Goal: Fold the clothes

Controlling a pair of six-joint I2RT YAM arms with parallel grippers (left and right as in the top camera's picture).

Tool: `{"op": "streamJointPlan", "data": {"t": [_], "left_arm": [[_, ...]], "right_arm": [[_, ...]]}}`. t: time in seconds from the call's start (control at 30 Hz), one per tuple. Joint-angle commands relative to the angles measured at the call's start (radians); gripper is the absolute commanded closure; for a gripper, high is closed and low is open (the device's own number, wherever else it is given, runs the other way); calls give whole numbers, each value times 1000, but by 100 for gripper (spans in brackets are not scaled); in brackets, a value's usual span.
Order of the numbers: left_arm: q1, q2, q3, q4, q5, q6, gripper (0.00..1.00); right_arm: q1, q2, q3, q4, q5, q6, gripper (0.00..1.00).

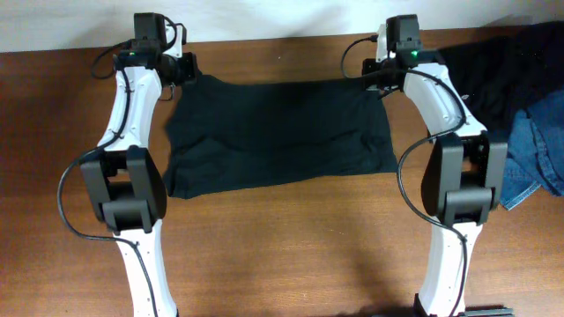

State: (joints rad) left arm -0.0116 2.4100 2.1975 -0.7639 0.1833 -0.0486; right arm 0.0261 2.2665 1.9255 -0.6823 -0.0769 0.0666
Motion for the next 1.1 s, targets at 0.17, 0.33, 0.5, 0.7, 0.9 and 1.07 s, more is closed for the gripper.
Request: {"op": "streamJointPlan", "data": {"t": [0.17,0.33,0.5,0.7,0.9,1.07], "left_arm": [[6,-74,19,-67,9,1,100],[6,-105,19,-110,12,1,100],[6,-134,19,-197,12,0,100],[6,-137,19,-290,12,-3,100],[8,-137,19,-395,12,-3,100],[8,-137,19,-487,11,-3,100]], "right_arm": [[8,-45,-9,-87,1,-11,96],[8,-57,-9,-113,1,-11,96],[10,-95,-9,-160,-2,-11,96],[34,-138,-9,-234,-2,-19,96],[71,-144,-9,-308,-2,-18,96],[89,-144,-9,-356,7,-18,96]]}}
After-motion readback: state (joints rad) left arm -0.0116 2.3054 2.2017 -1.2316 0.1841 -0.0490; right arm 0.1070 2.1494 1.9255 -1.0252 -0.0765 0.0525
